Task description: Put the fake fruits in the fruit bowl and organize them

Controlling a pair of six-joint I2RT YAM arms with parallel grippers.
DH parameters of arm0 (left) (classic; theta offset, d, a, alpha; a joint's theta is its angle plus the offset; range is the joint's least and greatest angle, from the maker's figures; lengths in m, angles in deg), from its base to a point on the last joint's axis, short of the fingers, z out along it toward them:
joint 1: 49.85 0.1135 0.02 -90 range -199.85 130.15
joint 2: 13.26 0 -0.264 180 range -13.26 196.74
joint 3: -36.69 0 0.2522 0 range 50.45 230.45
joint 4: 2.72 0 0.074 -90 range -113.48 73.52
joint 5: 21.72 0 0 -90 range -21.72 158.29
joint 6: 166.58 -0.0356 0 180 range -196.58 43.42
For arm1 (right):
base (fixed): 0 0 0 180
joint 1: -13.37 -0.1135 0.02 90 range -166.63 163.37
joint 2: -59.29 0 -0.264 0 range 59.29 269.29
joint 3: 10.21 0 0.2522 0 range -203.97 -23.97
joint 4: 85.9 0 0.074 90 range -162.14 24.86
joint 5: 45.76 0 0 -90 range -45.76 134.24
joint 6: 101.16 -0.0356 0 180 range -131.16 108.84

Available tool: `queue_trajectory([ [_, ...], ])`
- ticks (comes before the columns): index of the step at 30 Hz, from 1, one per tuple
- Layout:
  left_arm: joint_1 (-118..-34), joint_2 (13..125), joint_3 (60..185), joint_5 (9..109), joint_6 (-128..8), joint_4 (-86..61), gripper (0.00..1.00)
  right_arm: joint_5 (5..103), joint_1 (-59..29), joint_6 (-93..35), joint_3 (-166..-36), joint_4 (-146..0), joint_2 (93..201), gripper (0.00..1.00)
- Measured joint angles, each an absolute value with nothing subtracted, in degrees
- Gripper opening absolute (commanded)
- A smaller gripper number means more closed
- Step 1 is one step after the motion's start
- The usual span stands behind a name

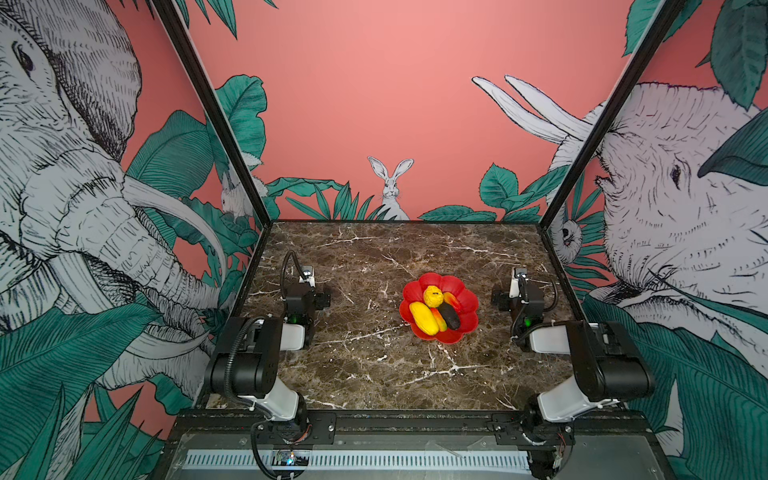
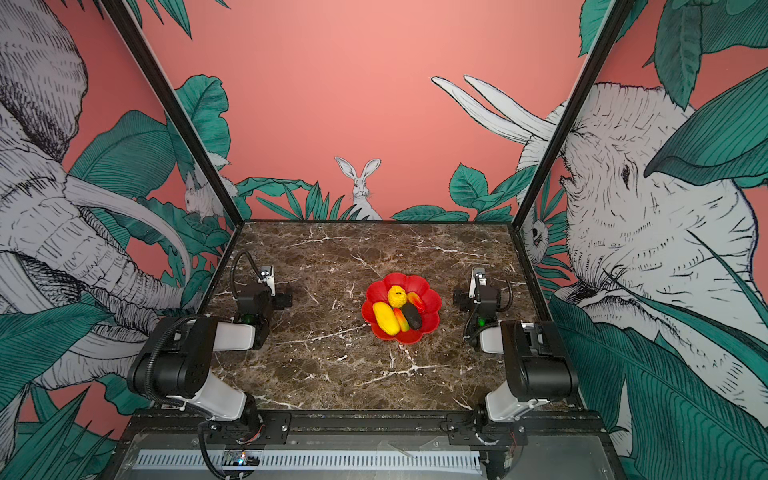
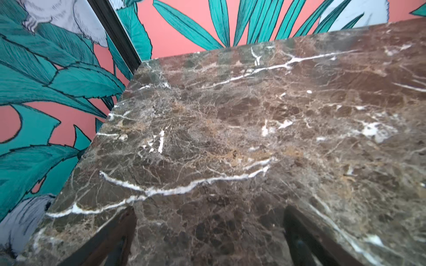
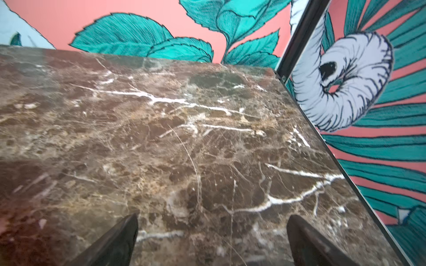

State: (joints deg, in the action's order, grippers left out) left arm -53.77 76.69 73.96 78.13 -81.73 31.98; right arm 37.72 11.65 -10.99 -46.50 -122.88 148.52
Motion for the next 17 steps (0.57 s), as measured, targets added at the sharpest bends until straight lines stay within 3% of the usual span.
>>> queue_trajectory([
  [17, -53.77, 76.69, 73.94, 77.72, -81.73, 32.71, 1.00, 37.89, 11.65, -10.99, -46.47, -122.42, 148.52, 1.00],
])
